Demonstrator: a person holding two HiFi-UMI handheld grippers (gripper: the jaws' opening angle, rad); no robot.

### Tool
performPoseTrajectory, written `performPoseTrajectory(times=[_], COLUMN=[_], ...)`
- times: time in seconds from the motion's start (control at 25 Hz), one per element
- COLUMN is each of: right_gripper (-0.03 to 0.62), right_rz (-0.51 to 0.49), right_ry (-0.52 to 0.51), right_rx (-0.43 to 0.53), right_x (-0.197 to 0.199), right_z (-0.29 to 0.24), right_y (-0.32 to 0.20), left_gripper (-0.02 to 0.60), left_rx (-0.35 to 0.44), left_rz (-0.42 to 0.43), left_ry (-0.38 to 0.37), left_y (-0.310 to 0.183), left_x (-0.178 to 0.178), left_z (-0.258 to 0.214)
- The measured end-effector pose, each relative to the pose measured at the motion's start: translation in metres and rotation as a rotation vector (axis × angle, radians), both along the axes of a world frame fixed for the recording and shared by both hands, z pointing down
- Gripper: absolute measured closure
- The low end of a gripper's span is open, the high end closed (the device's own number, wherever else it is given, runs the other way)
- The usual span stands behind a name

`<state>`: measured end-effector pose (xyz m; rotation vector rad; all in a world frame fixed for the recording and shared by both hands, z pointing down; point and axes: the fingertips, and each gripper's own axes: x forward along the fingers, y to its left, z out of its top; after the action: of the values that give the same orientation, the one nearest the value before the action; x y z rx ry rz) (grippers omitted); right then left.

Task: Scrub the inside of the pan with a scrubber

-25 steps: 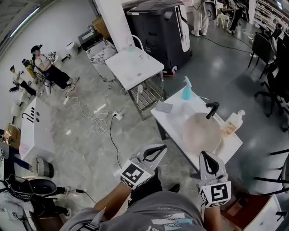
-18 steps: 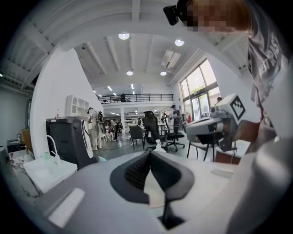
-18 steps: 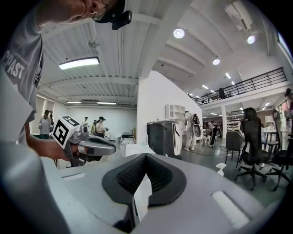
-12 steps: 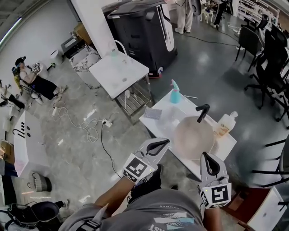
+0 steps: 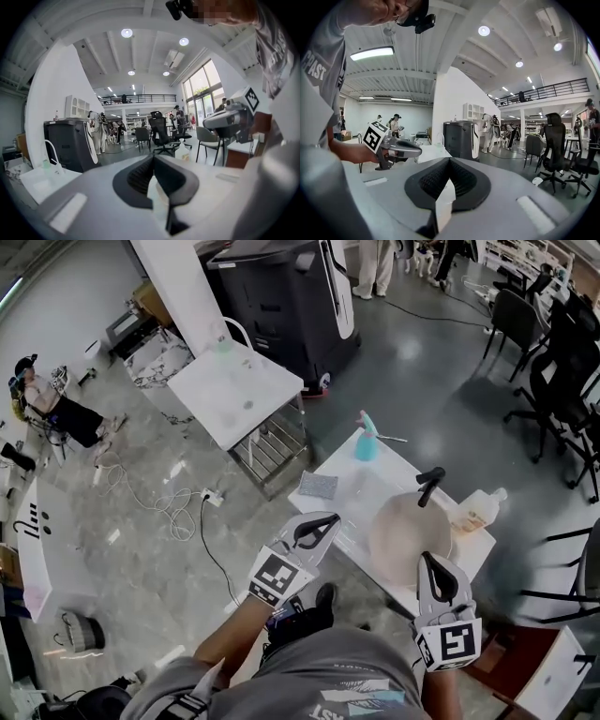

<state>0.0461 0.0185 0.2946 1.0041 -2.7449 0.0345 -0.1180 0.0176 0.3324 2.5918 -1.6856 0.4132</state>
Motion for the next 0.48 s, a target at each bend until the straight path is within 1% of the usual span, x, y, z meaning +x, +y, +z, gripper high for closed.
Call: performPoseTrajectory(times=[0.12,0.24,0.48], right_gripper=[0.592,0.592,0.592], right_rz=[0.010,0.028,0.054], right_ry=[0.015,0.037,0.070], right_rx=[0.002,0.000,-0.017], right_x=[-0.024,-0.044,-0.071], right_z=[0.002,0.004,0.012], right_y=[-0.009,-0.017,-0.032], left_gripper=[0.580,0.580,0.580], left_rx=[-0.004,-0.007,-0.026], left_rz=[-0.005,-0.009,-0.006], left_ry=[-0.008,0.000,-0.020], left_y=[-0.013,-0.025,-0.052], left_x=[-0.032,-0.060,-0.100], left_z=[0.007,0.015,0.035])
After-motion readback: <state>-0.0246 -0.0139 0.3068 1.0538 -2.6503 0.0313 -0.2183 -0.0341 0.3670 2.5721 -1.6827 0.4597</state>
